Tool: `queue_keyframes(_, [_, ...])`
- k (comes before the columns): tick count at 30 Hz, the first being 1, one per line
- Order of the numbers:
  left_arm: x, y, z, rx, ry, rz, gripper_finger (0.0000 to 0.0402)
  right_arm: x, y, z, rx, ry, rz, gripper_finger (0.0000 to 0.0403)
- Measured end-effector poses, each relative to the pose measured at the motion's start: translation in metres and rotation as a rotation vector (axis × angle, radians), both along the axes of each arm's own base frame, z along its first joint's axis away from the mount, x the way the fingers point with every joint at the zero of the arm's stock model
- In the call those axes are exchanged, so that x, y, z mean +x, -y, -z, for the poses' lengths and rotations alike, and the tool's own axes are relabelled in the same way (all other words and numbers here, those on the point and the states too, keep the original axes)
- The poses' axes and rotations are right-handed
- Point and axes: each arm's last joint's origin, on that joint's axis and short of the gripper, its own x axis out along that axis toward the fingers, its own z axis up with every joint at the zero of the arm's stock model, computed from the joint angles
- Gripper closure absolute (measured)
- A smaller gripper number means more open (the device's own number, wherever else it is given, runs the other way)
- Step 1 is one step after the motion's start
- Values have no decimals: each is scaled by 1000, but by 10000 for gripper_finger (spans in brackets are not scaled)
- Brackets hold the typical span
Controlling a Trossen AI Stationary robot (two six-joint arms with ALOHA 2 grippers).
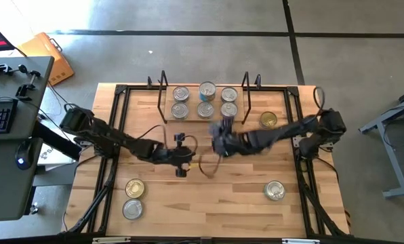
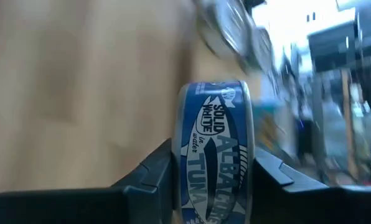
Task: Stack canned seafood by type on shelf
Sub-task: Stack the blue tuna can on top of the blue tuna can on the shelf
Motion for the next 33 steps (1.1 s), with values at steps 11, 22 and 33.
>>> queue_keyframes(11, [-26,22,14,-35,411,140,401,-15,158,-41,30,-134,265,283])
queue_keyframes(22, [-28,23,14,-18,417,156,401,-19,209,-7,113,-108,313,283])
queue_keyframes(33, [-28,23,14,-27,419,149,401,-14,210,5,126,-133,318,253])
